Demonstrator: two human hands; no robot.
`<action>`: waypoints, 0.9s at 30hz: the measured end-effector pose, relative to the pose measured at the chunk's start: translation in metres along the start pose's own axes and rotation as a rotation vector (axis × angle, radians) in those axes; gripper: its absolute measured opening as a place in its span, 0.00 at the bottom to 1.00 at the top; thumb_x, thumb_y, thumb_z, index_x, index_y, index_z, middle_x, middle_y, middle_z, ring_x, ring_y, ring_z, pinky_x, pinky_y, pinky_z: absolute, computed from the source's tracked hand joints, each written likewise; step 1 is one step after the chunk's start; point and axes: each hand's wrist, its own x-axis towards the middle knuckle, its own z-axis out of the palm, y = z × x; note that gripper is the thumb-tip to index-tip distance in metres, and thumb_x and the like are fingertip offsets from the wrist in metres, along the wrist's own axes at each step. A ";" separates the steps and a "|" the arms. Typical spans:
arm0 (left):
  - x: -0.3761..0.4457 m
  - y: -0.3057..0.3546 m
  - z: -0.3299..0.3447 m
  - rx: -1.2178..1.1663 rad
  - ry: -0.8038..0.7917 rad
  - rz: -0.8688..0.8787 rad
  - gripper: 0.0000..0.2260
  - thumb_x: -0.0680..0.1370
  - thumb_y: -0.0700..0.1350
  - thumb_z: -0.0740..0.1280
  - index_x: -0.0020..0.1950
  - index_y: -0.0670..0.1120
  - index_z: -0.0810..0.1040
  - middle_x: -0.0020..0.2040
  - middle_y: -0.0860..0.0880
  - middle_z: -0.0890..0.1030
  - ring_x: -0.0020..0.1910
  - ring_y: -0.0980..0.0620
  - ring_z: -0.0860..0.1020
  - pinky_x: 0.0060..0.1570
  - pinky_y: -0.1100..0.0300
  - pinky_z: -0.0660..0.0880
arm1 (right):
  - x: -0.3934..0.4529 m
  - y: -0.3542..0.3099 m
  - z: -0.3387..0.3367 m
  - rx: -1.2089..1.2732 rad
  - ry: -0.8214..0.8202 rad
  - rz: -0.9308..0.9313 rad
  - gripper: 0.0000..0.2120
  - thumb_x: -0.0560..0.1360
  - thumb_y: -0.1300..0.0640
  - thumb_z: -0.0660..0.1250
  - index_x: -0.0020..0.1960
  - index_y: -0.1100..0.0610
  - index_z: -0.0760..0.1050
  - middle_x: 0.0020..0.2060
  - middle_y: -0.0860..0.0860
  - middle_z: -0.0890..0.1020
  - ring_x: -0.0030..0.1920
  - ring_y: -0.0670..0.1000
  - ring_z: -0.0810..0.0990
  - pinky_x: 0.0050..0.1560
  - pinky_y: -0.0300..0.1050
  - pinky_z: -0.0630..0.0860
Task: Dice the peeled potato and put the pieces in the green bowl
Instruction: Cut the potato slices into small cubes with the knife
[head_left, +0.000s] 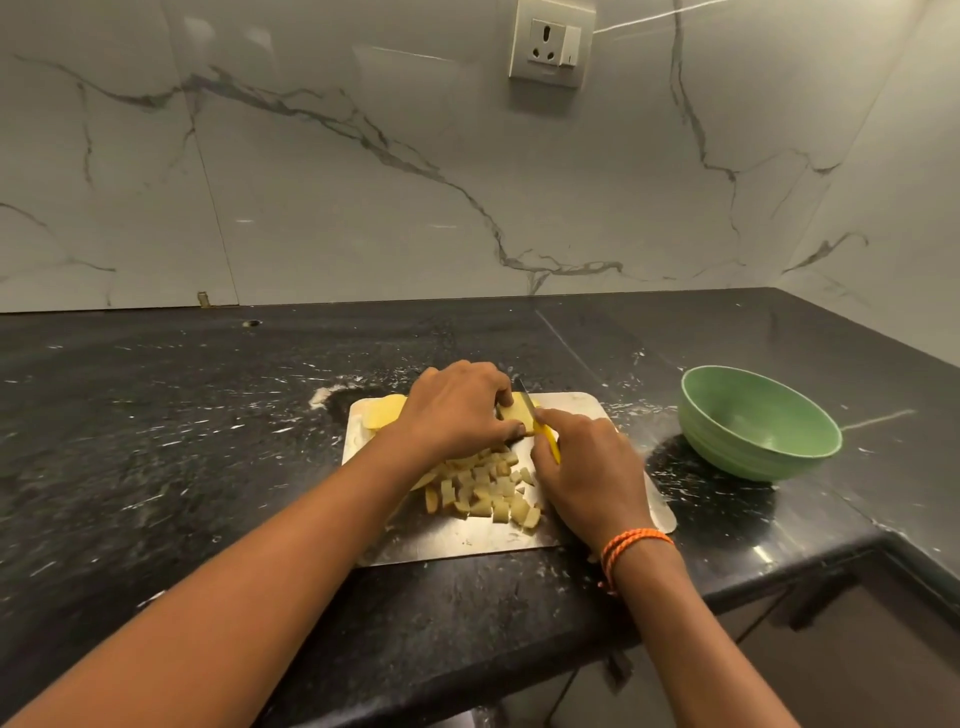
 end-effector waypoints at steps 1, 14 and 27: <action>0.000 0.001 0.000 0.003 0.008 0.001 0.19 0.78 0.64 0.72 0.63 0.54 0.83 0.63 0.55 0.82 0.61 0.52 0.78 0.60 0.49 0.74 | 0.000 0.001 0.001 -0.005 -0.011 0.003 0.16 0.79 0.49 0.62 0.64 0.50 0.78 0.47 0.54 0.85 0.48 0.59 0.82 0.44 0.53 0.79; -0.001 0.003 -0.001 -0.019 -0.012 -0.018 0.20 0.77 0.64 0.73 0.63 0.54 0.82 0.63 0.55 0.82 0.59 0.52 0.78 0.51 0.55 0.76 | -0.066 0.013 -0.030 0.067 0.013 0.018 0.18 0.79 0.47 0.65 0.68 0.44 0.75 0.37 0.49 0.83 0.40 0.54 0.82 0.40 0.53 0.80; -0.002 0.000 -0.006 -0.007 -0.003 -0.031 0.18 0.76 0.65 0.74 0.58 0.55 0.84 0.59 0.54 0.84 0.50 0.54 0.77 0.46 0.57 0.73 | -0.007 -0.004 -0.006 0.068 0.013 -0.041 0.17 0.79 0.51 0.63 0.67 0.46 0.75 0.41 0.55 0.85 0.44 0.59 0.81 0.41 0.55 0.79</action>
